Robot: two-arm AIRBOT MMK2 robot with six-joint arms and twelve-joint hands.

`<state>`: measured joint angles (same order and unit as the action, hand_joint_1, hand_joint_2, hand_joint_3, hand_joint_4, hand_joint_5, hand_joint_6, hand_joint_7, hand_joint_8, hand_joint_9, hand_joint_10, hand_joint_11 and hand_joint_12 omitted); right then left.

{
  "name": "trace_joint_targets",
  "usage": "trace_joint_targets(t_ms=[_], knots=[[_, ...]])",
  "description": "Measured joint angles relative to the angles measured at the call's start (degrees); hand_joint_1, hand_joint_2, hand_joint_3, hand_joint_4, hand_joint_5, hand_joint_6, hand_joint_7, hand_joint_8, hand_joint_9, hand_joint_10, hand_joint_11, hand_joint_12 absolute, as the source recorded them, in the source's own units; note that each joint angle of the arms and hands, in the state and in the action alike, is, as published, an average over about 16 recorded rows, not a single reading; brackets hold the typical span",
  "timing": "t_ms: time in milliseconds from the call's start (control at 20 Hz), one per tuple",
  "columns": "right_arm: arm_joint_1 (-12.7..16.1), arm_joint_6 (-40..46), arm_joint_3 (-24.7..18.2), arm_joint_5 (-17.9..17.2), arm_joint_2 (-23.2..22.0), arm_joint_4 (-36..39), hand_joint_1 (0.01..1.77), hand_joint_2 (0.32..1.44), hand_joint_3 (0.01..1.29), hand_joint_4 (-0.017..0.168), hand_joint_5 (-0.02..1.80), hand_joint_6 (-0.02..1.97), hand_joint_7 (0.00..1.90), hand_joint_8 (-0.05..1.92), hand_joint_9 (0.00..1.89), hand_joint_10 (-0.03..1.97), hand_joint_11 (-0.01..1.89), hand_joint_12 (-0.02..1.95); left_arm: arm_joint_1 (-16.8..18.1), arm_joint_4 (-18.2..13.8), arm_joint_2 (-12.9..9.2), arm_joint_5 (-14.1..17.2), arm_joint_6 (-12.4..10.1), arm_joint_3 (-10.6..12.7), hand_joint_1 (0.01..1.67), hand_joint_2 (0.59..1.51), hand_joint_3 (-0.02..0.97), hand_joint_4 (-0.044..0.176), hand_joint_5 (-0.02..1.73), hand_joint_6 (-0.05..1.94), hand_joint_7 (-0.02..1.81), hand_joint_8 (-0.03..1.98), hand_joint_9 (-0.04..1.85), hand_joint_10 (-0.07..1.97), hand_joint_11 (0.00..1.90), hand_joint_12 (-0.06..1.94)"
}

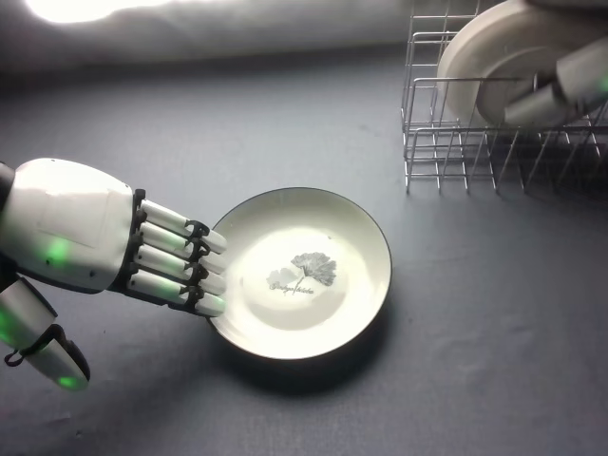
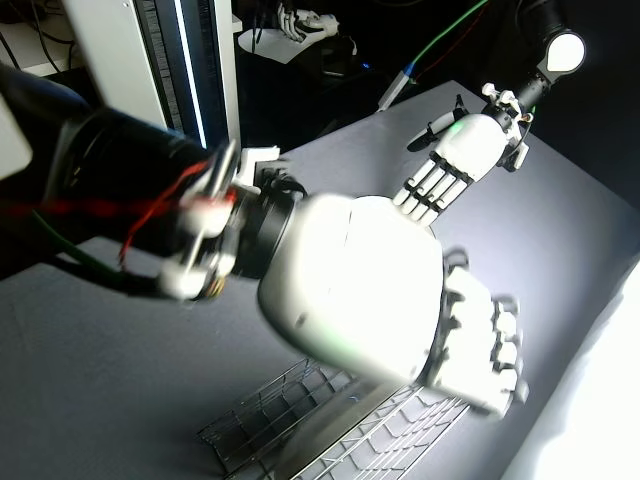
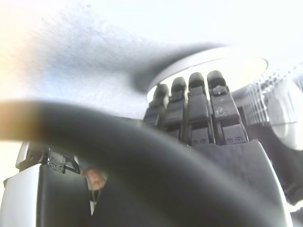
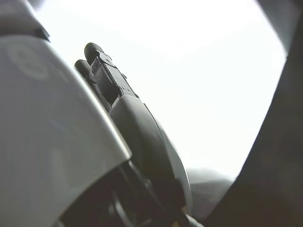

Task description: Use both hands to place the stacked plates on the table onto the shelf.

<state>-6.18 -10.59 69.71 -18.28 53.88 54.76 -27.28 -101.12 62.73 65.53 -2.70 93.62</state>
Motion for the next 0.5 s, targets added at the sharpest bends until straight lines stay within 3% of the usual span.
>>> trace_joint_targets(t_ms=[300, 500], knots=[[-3.6, -2.1, -1.8, -11.2, 0.2, 14.7, 0.9, 0.93, 0.01, 0.002, 0.12, 0.01, 0.11, 0.01, 0.12, -0.01, 0.02, 0.43, -2.3, 1.1, -0.1, -0.8, 1.0, -1.0, 0.01, 1.152, 0.008, -0.007, -0.01, -0.02, 0.02, 0.01, 0.01, 0.01, 0.01, 0.0], [-6.1, -3.8, -2.7, -15.8, 0.5, 19.5, 0.88, 0.91, 0.01, 0.004, 0.07, 0.01, 0.05, 0.01, 0.06, -0.01, 0.02, 0.22, -4.5, 2.2, -0.3, -1.5, 2.0, -1.9, 0.01, 1.152, 0.008, -0.01, -0.01, -0.03, 0.02, 0.01, 0.01, 0.01, 0.01, -0.01]])
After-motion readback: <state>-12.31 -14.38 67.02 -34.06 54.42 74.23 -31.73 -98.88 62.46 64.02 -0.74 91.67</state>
